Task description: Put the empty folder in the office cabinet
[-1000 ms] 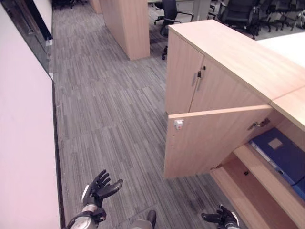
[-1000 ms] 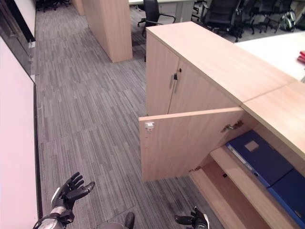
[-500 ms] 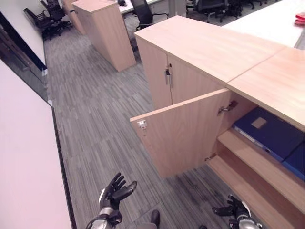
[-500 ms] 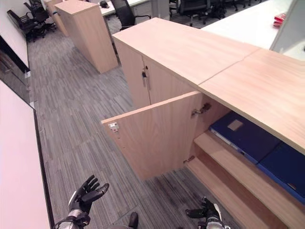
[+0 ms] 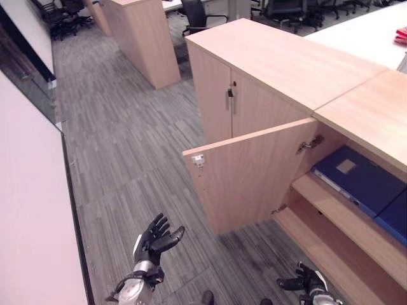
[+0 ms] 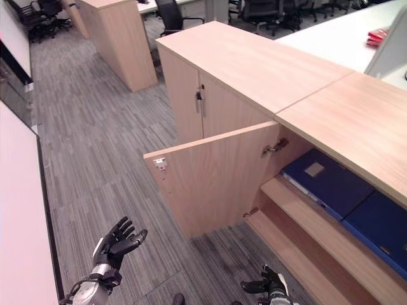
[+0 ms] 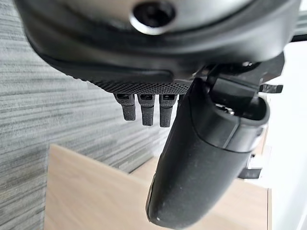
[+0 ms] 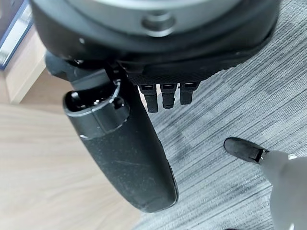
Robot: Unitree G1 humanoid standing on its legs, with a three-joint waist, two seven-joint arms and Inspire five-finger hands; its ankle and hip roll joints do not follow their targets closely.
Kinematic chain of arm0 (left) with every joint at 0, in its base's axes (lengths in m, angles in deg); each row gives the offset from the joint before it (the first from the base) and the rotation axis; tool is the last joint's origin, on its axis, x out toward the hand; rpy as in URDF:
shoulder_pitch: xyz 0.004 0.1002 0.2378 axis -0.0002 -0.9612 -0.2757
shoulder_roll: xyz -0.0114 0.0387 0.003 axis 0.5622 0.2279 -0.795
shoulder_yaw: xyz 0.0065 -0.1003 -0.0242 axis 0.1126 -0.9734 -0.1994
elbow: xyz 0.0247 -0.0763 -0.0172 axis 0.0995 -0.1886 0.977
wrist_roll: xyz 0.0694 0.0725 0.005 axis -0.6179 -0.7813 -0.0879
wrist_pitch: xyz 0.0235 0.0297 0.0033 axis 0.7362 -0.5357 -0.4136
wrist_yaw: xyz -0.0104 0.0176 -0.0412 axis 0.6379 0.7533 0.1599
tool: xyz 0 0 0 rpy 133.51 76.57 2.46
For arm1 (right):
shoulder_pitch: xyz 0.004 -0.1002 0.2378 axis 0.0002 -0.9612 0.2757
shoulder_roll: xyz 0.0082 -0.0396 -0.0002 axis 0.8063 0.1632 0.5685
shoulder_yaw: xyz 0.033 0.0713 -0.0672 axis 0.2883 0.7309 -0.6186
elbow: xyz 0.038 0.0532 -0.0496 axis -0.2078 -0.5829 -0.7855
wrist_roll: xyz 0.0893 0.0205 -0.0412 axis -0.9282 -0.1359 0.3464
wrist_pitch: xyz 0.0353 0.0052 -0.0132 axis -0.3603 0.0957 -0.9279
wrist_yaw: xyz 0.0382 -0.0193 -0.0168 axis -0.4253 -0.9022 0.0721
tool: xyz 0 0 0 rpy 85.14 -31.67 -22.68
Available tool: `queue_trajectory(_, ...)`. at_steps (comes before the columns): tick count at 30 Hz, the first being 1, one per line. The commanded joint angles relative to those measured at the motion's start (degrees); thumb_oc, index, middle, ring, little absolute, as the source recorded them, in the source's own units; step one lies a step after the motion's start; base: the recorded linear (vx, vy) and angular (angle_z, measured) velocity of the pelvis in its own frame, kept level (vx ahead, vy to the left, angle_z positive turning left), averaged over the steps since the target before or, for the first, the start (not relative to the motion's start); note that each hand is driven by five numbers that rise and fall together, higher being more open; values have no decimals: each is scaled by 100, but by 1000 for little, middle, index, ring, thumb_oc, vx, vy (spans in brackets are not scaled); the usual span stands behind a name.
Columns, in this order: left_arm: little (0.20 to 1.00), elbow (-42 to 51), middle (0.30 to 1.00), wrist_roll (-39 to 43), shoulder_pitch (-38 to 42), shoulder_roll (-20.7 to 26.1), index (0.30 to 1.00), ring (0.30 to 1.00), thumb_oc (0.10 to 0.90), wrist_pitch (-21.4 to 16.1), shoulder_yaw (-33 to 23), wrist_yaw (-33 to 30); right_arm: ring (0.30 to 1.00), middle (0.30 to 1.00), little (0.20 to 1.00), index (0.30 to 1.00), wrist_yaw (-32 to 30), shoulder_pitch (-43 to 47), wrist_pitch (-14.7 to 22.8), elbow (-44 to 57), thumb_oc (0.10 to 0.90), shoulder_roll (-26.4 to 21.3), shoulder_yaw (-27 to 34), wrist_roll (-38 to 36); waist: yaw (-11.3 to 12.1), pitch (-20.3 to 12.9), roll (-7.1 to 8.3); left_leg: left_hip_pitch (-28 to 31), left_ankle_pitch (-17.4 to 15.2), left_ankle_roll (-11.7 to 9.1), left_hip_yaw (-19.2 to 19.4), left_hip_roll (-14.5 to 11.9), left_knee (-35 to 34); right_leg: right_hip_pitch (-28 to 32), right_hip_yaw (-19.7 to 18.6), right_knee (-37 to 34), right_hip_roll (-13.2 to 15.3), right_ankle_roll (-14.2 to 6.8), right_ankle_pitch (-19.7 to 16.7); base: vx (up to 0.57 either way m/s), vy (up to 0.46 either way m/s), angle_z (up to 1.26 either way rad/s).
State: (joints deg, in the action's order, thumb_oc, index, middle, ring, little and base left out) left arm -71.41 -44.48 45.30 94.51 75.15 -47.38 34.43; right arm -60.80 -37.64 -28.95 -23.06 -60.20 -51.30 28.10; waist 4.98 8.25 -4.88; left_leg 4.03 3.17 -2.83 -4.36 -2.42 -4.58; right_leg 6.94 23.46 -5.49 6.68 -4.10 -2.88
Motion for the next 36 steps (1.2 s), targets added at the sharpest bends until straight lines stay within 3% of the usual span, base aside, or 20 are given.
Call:
queue_trajectory(1, 900, 467, 900, -205, 318, 499, 900, 900, 800, -420, -95, -35, 900, 900, 900, 900, -20, 148, 270, 288, 800, -38, 0, 113, 122, -181, 293, 13, -518, -14, -290, 296, 220, 41, 309, 588, 130, -138, 725, -25, 0, 28)
queue_trajectory(5, 900, 438, 900, -230, 290, 510, 900, 900, 800, -404, -97, -17, 900, 900, 900, 900, -15, 172, 274, 266, 800, -35, -43, 126, 184, -229, 350, -12, -524, -3, -378, 327, 255, 85, 343, 489, 121, -140, 682, -14, -13, 18)
queue_trajectory(13, 900, 371, 900, -233, 252, 563, 900, 900, 800, -462, -327, -131, 900, 900, 900, 900, 40, 342, 276, 277, 800, -69, -289, 249, 285, -297, 370, 72, -487, 10, -252, 272, 128, 185, 66, 49, 40, -204, 499, -1, 5, -9)
queue_trajectory(18, 900, 105, 900, -270, 486, 729, 900, 900, 800, -499, -435, -244, 900, 900, 900, 900, 85, 248, 267, 309, 800, -75, -333, 276, 165, -334, 352, 195, -495, 4, -191, 245, 71, 251, -19, 49, 25, -214, 530, 20, 11, -11)
queue_trajectory(25, 900, -234, 900, -263, 1335, 1353, 900, 900, 800, -562, -389, -323, 900, 900, 900, 900, 158, 150, 242, 288, 800, -105, -419, 297, -107, -401, 327, 292, -529, -7, -83, 209, 44, 291, -125, 49, 15, -217, 533, 14, 16, -10)
queue_trajectory(36, 900, -689, 900, -156, 2583, 1612, 900, 900, 800, -529, 340, -189, 900, 900, 900, 900, 138, 354, 230, 148, 800, -131, -519, 246, -387, -469, 303, 380, -567, 28, 92, 208, -22, 269, -290, 49, 44, -295, 469, 9, 21, -12)
